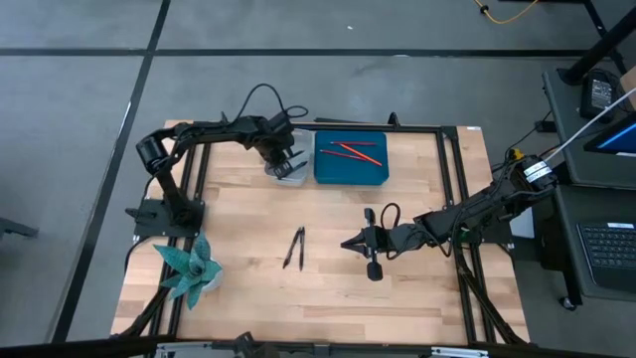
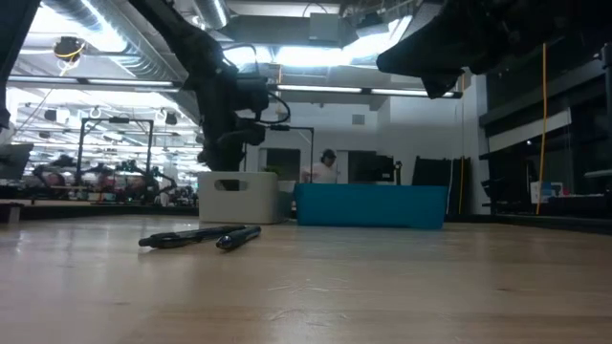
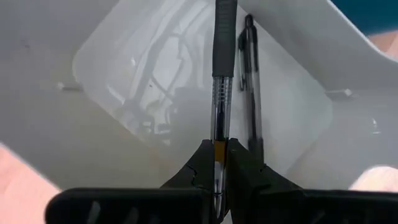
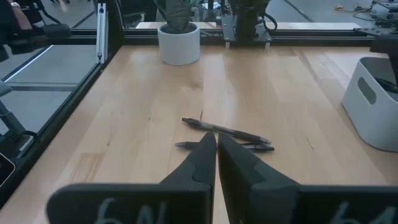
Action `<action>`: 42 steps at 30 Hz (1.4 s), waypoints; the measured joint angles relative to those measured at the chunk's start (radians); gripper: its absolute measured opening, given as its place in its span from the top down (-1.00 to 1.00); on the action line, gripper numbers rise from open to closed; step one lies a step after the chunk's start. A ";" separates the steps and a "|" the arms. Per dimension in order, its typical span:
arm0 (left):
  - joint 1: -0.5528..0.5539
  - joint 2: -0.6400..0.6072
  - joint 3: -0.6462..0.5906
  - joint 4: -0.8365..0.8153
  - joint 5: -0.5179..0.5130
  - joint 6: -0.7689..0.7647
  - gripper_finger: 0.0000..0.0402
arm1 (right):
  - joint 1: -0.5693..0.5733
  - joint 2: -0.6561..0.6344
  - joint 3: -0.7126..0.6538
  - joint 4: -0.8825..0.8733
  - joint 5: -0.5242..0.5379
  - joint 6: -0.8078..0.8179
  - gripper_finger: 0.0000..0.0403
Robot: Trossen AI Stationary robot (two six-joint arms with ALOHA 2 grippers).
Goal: Sort pens & pencils
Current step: Put the black pen into the gray bin
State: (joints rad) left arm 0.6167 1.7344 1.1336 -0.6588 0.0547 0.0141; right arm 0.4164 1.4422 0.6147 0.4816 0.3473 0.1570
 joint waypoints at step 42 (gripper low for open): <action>-0.322 -0.230 0.193 -0.365 -0.037 0.022 0.58 | 0.000 0.000 0.000 -0.049 0.000 0.026 0.90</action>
State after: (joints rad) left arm 0.2950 1.5045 1.3262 -1.0243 0.0177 0.0358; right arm 0.4164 1.4425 0.6147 0.4325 0.3477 0.1828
